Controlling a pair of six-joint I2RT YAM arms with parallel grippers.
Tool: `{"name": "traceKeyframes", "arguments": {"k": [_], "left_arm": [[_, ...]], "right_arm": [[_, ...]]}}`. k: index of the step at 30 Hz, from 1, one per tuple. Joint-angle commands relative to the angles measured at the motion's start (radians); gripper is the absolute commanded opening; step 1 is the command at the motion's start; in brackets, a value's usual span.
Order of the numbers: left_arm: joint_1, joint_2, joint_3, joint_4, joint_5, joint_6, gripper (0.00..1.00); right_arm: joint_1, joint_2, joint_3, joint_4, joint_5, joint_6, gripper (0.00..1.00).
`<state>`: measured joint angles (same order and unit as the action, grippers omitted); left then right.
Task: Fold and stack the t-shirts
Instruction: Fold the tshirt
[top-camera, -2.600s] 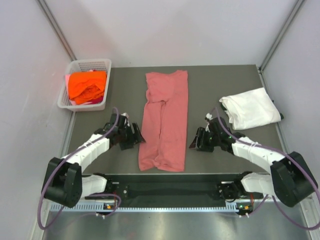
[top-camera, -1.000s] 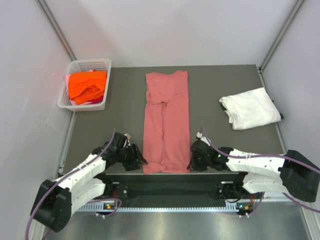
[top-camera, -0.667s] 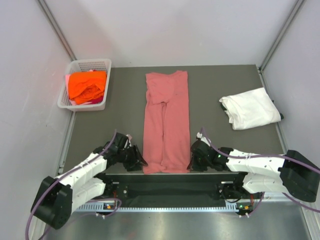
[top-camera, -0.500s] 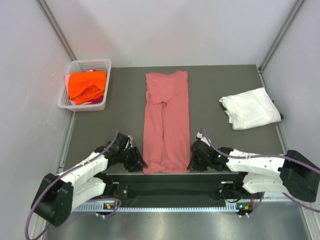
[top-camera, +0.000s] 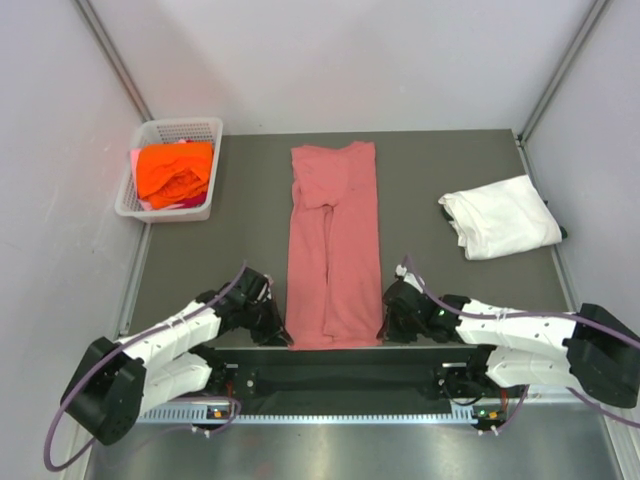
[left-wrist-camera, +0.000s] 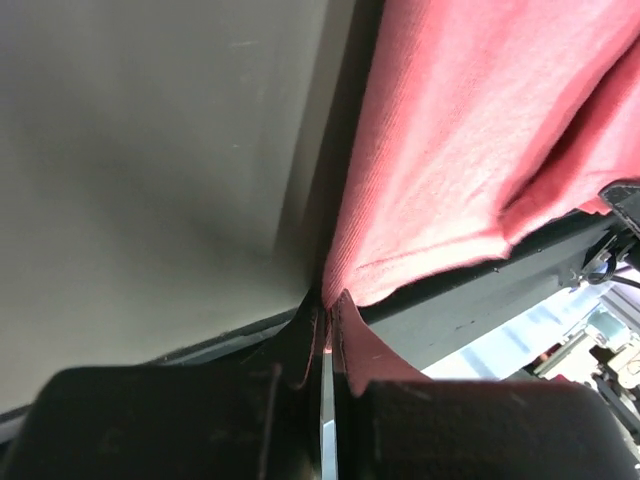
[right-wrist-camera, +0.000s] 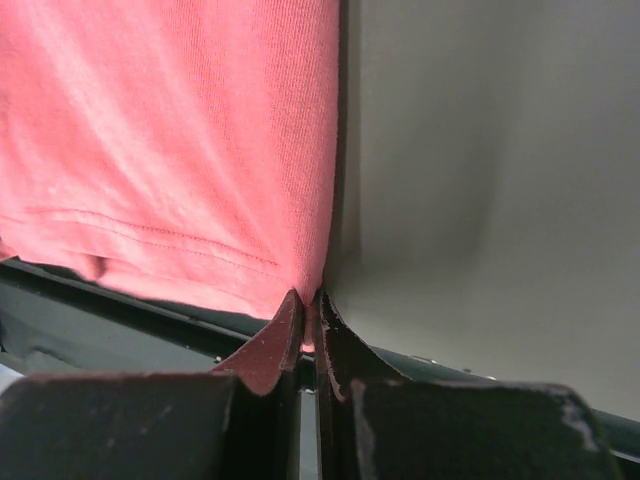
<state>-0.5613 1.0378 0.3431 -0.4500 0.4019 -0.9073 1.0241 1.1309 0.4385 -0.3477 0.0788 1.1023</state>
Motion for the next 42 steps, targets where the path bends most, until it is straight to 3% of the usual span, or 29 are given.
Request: {"name": "traceKeyframes", "arguments": {"k": [1,9,18,27,33,42], "left_arm": [[-0.003,-0.024,0.062,-0.116,-0.003,0.002,0.00],[0.003,0.028,0.189,-0.116,0.040,0.005,0.00],[0.095,0.152,0.362,-0.102,0.022,0.076,0.00],[0.243,0.293,0.525,-0.070,-0.020,0.134,0.00],[0.323,0.442,0.631,0.028,0.001,0.143,0.00],[0.353,0.715,0.890,0.125,0.018,0.114,0.00]], "right_arm": [[0.014,-0.063,0.029,-0.071,0.041,-0.022,0.00],[-0.002,-0.175,0.057,-0.122,0.059,-0.068,0.00],[-0.245,-0.154,0.176,-0.109,-0.034,-0.313,0.00],[-0.476,0.090,0.413,-0.097,-0.175,-0.550,0.00],[-0.575,0.335,0.630,-0.096,-0.212,-0.605,0.00],[-0.657,0.616,0.862,-0.054,-0.284,-0.622,0.00]]}}
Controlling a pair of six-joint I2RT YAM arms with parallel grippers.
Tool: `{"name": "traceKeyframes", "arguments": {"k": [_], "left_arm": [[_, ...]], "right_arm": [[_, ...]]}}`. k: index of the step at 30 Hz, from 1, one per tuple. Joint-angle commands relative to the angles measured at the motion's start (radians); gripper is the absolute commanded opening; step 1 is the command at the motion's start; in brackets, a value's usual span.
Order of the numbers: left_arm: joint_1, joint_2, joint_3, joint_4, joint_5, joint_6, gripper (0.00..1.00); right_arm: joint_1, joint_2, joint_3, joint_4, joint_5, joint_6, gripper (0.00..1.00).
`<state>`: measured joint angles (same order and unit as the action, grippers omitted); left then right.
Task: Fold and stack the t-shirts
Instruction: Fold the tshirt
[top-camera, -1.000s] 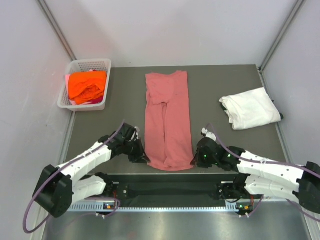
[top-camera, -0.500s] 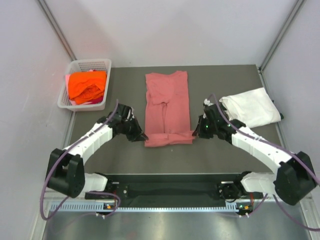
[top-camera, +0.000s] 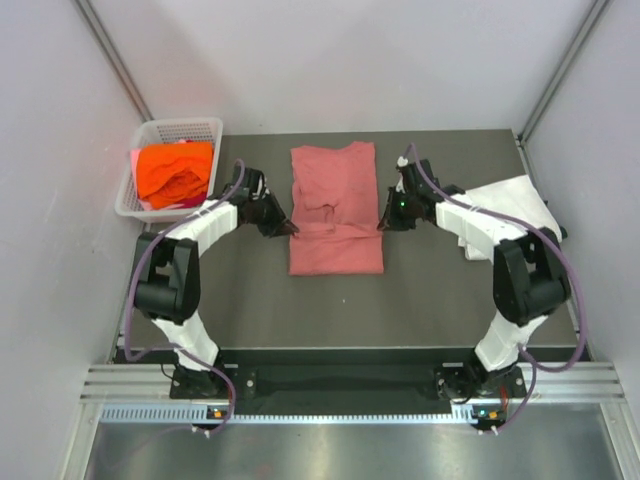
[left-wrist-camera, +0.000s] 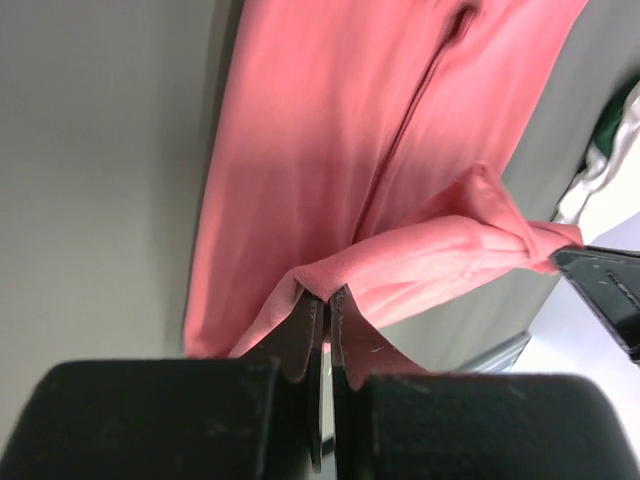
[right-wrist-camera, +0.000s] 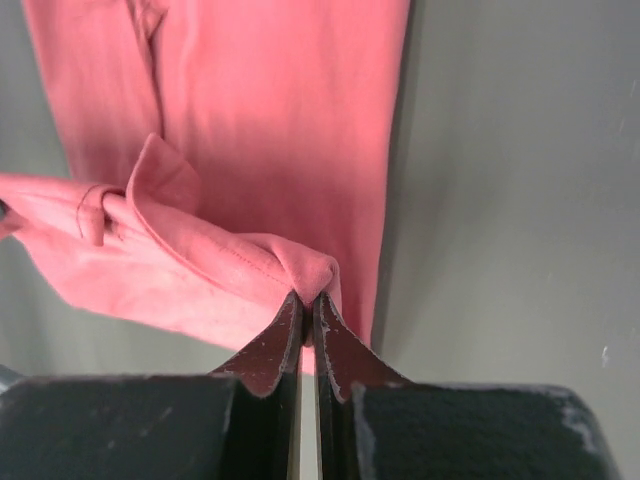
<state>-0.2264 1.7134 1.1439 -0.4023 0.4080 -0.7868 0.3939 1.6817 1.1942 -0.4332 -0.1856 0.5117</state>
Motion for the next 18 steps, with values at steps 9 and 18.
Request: {"name": "traceKeyframes", "arguments": {"k": [9,18], "left_arm": [[0.050,0.207,0.263,0.095,0.060,-0.022,0.00],[0.061,0.341,0.448,-0.016,0.025,0.040,0.52]], "right_arm": [[-0.093,0.239,0.278,0.048,-0.088,-0.055,0.00],[-0.113,0.280,0.383,0.054,-0.078,-0.045,0.57]]}}
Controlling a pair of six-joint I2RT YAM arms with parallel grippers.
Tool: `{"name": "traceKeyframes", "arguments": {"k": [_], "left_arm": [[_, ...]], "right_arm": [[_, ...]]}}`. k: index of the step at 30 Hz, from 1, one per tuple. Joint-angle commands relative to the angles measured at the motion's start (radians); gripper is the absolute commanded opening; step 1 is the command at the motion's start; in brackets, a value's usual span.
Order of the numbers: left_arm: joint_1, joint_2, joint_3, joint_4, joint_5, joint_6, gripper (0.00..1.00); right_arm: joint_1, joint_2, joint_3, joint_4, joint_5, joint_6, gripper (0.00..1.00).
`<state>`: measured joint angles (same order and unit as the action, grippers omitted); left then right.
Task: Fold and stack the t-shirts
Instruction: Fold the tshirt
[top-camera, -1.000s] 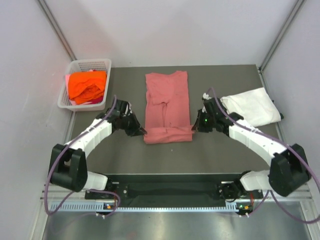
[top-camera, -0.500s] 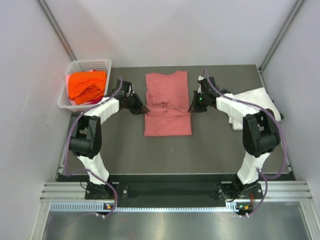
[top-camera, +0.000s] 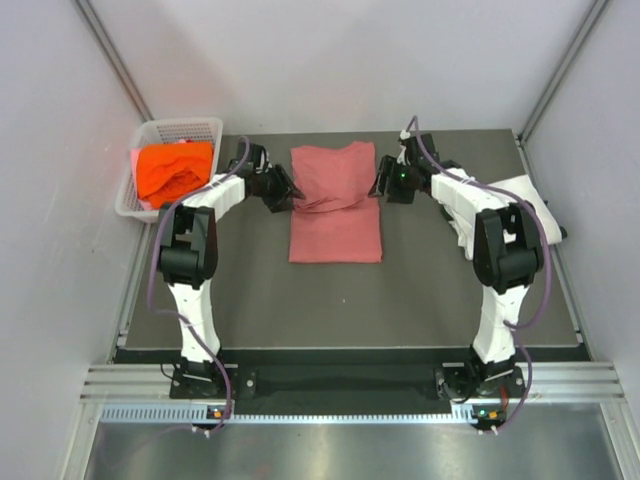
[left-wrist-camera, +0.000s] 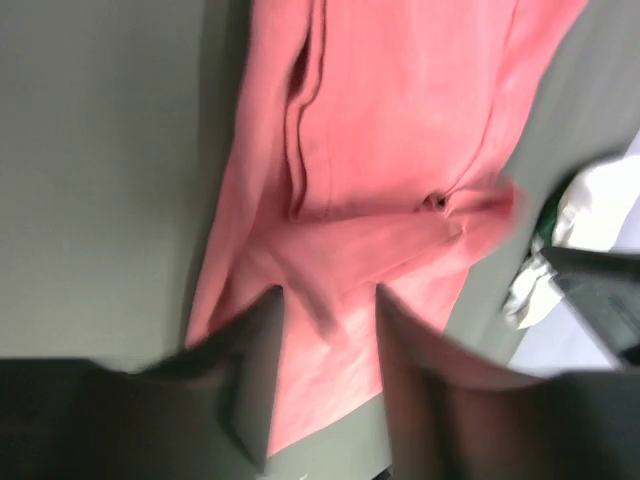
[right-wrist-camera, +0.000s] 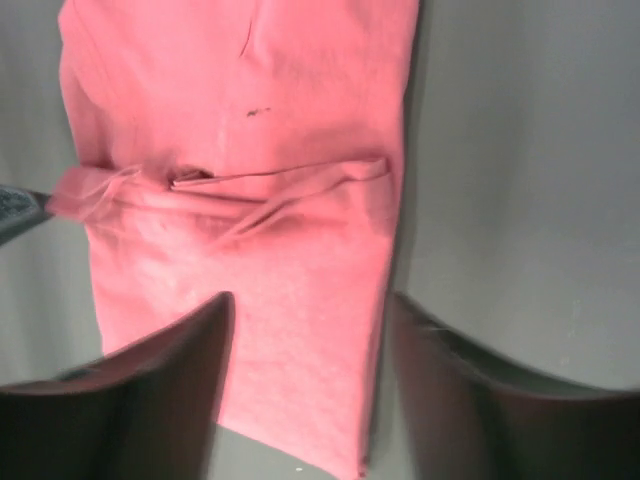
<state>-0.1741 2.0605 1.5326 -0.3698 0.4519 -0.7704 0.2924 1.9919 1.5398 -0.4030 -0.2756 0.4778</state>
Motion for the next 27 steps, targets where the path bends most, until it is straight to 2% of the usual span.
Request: {"name": "traceKeyframes", "arguments": {"k": [1,2,3,4,7,8,14,19,22,27], "left_arm": [[0.010,-0.025,0.052,-0.047,-0.039,0.025,0.60],[0.008,-0.075,0.019,-0.046,-0.065,0.026,0.68],[0.008,-0.104,0.000,-0.034,-0.108,0.037,0.77],[0.007,-0.132,-0.018,-0.031,-0.117,0.045,0.80],[0.007,-0.226,-0.086,-0.069,-0.150,0.068,0.81],[0.007,-0.274,-0.147,-0.069,-0.150,0.075,0.80],[0.004,-0.473,-0.422,-0.026,-0.130,0.083,0.75],[-0.007,-0.551,-0.584,0.034,-0.090,0.065,0.72],[-0.016,-0.563,-0.633,0.057,-0.082,0.065,0.68],[-0.022,-0.565,-0.667,0.081,-0.079,0.068,0.64]], "right_arm": [[-0.013,-0.056,0.016,0.051,0.045,-0.010,0.66],[-0.012,-0.085,-0.007,0.067,0.067,-0.008,0.84],[-0.012,-0.141,-0.057,0.084,0.079,-0.013,0.85],[-0.012,-0.165,-0.078,0.081,0.079,-0.028,0.85],[-0.012,-0.267,-0.180,0.079,0.067,-0.034,0.77],[-0.012,-0.295,-0.258,0.093,0.061,-0.031,0.72],[-0.010,-0.475,-0.524,0.144,0.013,-0.022,0.60],[-0.006,-0.516,-0.601,0.148,-0.023,-0.025,0.52],[-0.006,-0.507,-0.632,0.162,-0.033,-0.021,0.46],[0.011,-0.467,-0.649,0.176,-0.043,-0.018,0.44]]}}
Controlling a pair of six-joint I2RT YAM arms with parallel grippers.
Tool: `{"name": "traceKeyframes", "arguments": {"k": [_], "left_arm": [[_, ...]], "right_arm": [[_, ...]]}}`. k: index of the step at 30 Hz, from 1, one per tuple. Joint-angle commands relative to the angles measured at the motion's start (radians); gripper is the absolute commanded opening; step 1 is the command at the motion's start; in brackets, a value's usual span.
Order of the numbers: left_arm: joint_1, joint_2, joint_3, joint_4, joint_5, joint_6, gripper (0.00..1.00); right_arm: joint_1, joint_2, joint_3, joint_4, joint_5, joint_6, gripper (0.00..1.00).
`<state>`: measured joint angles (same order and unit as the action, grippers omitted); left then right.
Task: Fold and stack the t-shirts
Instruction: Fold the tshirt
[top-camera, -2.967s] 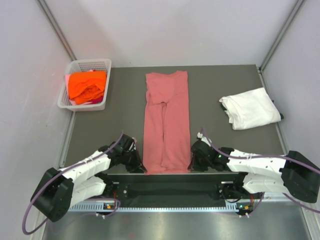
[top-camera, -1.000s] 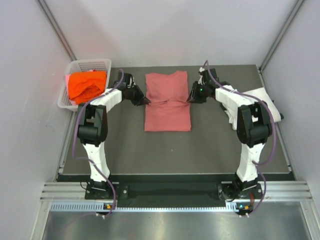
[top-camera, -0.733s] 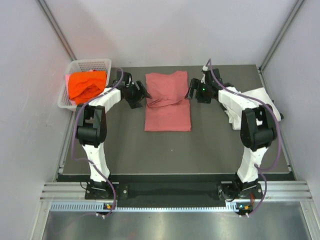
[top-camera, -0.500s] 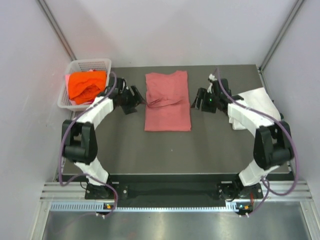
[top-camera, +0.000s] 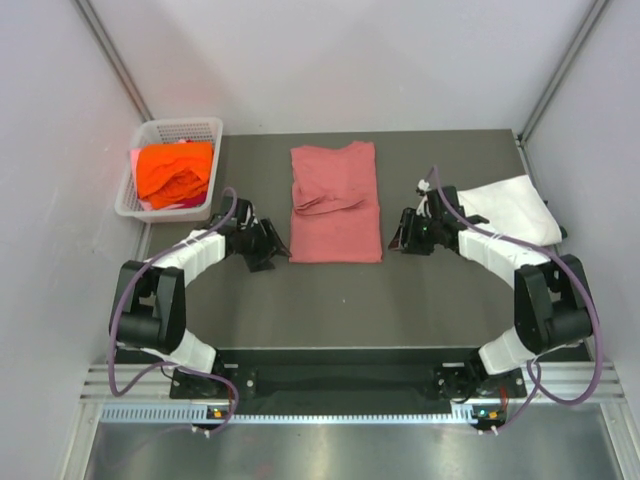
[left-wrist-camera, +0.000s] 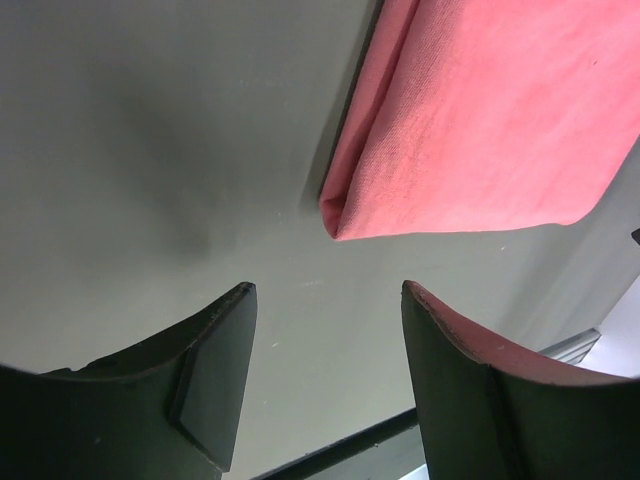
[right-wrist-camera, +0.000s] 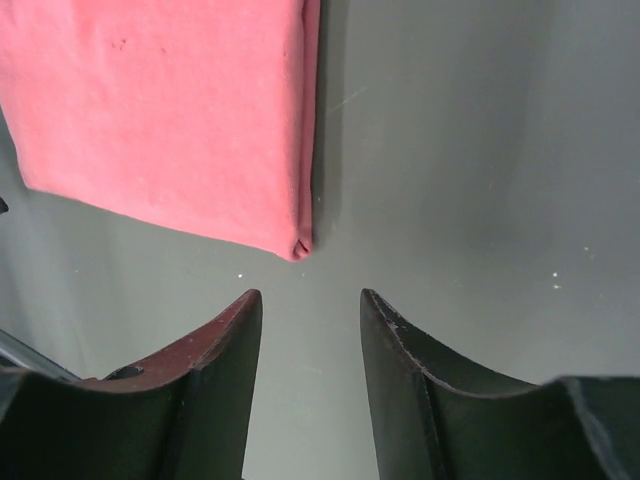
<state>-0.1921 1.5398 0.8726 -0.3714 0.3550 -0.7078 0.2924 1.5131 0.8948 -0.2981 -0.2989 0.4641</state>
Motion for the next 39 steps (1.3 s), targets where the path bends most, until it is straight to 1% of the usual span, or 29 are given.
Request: {"name": "traceKeyframes", "arguments": {"k": [1,7,10,12,17,21,23,27,28,30,31,32,36,39], "left_arm": [[-0.006,-0.040,-0.014,0.084,0.021,0.005,0.64],[-0.012,-0.007,-0.032,0.107,0.025,0.008,0.64],[-0.013,0.014,-0.037,0.133,0.033,0.004,0.63],[-0.015,0.026,-0.037,0.143,0.042,-0.001,0.58],[-0.026,0.062,-0.021,0.152,0.039,-0.005,0.59],[-0.029,0.083,-0.007,0.157,0.035,-0.007,0.58],[-0.032,0.100,-0.007,0.163,0.039,-0.007,0.56],[-0.032,0.117,-0.020,0.170,0.018,-0.005,0.54],[-0.033,0.117,-0.027,0.178,0.013,-0.005,0.53],[-0.033,0.121,-0.034,0.186,0.013,-0.007,0.52],[-0.033,0.126,-0.034,0.195,0.013,-0.010,0.52],[-0.033,0.131,-0.034,0.200,0.016,-0.012,0.52],[-0.033,0.157,-0.027,0.221,0.018,-0.018,0.48],[-0.033,0.174,-0.026,0.239,0.022,-0.027,0.47]], "right_arm": [[0.013,0.016,-0.005,0.074,-0.020,-0.002,0.44],[0.037,0.050,-0.025,0.108,-0.014,0.014,0.47],[0.050,0.071,-0.023,0.119,-0.011,0.019,0.45],[0.062,0.096,-0.014,0.125,-0.014,0.021,0.40],[0.091,0.131,0.000,0.140,-0.008,0.034,0.39],[0.111,0.183,0.016,0.148,0.010,0.041,0.41],[0.111,0.197,0.019,0.158,0.020,0.048,0.41],[0.113,0.228,0.016,0.183,0.038,0.056,0.39],[0.113,0.236,0.018,0.189,0.038,0.059,0.37],[0.113,0.251,0.026,0.194,0.037,0.056,0.25],[0.113,0.256,0.033,0.191,0.040,0.047,0.21],[0.114,0.256,0.035,0.192,0.040,0.044,0.19],[0.120,0.233,0.012,0.221,0.066,0.041,0.18],[0.120,0.231,0.012,0.224,0.064,0.038,0.16]]}}
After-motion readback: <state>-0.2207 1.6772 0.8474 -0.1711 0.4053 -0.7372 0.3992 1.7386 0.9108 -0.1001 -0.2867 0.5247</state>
